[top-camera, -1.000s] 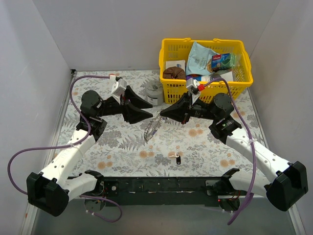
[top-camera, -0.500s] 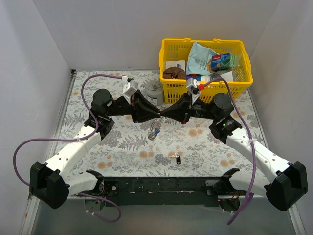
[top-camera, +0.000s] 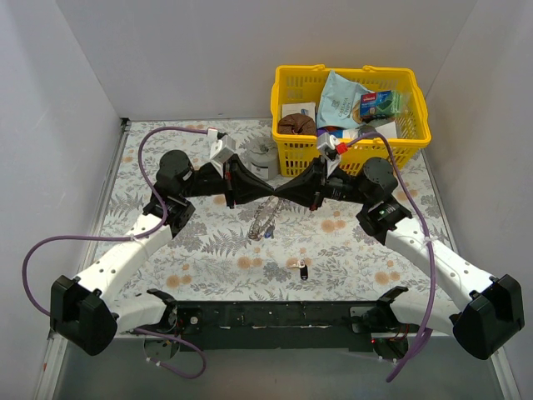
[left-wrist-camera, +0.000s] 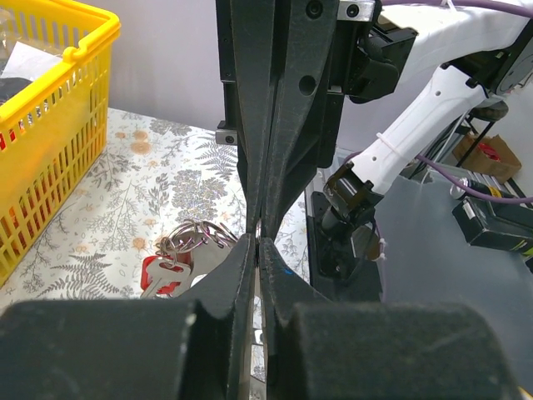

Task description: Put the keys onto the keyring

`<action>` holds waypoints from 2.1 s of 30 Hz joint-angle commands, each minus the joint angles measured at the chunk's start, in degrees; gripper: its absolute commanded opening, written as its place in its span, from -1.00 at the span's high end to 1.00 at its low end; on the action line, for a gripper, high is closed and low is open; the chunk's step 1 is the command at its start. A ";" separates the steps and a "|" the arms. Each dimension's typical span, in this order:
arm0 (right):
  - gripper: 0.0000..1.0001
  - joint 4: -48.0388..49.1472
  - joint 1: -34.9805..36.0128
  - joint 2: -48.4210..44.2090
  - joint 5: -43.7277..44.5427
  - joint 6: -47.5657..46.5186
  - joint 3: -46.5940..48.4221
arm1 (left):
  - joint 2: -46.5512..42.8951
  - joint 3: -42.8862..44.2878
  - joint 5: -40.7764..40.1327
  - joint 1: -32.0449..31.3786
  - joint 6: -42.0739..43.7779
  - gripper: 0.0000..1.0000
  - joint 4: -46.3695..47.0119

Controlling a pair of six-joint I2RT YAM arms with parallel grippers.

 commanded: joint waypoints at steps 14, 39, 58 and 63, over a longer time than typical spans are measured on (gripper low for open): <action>-0.18 -13.34 0.33 -1.78 2.29 -12.81 8.14 | 5.82 23.86 -2.31 -0.30 24.74 1.00 -39.56; 0.16 -21.44 -0.11 4.19 -1.21 -18.97 13.42 | 13.57 41.12 -11.46 -5.48 45.15 1.00 -68.88; 0.52 -21.53 -1.43 5.33 -4.91 -19.41 12.01 | 14.00 41.82 -8.91 -5.48 45.41 1.00 -67.82; 0.84 -21.44 -1.43 5.77 -4.82 -18.79 12.10 | 14.27 42.17 -8.56 -5.48 45.50 1.00 -67.74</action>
